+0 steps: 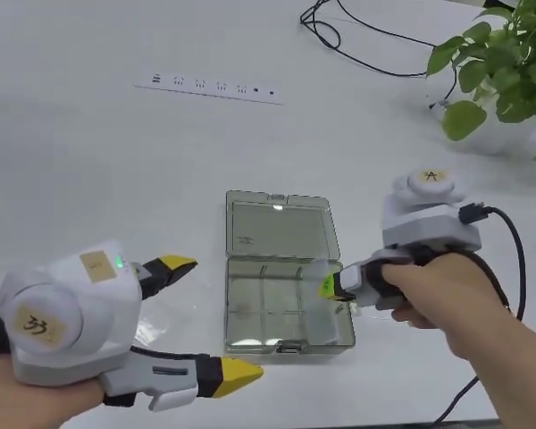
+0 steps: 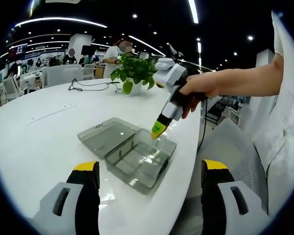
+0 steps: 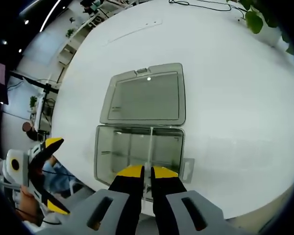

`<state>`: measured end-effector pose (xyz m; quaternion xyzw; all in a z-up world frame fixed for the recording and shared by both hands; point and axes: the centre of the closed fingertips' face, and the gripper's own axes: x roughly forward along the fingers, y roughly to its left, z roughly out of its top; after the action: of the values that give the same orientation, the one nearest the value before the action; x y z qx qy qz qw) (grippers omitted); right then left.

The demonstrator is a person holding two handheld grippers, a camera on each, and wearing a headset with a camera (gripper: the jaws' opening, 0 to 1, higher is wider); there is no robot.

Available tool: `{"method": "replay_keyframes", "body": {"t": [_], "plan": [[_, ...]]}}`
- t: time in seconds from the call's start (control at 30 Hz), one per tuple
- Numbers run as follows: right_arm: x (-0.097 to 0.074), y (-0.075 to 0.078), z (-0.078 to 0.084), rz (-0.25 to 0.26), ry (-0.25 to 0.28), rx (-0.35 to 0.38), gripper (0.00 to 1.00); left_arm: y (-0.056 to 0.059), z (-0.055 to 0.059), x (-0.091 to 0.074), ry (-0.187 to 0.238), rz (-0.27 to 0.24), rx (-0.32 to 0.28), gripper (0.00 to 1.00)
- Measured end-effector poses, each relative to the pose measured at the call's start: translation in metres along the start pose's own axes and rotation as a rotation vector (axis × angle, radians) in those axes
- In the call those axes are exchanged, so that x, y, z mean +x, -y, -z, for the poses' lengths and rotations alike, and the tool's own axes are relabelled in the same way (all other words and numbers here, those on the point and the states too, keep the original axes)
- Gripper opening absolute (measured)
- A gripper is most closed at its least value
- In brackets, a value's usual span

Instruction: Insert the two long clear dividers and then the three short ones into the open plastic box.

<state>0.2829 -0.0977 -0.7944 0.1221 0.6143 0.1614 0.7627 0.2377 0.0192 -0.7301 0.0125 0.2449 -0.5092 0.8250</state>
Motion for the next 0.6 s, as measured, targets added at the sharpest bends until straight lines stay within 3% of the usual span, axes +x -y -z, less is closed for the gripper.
{"method": "replay_keyframes", "body": {"t": [0.6], "plan": [[0.021, -0.006, 0.004, -0.024, -0.012, -0.088, 0.09, -0.002, 0.001, -0.002, -0.006, -0.009, -0.005, 0.86]]}}
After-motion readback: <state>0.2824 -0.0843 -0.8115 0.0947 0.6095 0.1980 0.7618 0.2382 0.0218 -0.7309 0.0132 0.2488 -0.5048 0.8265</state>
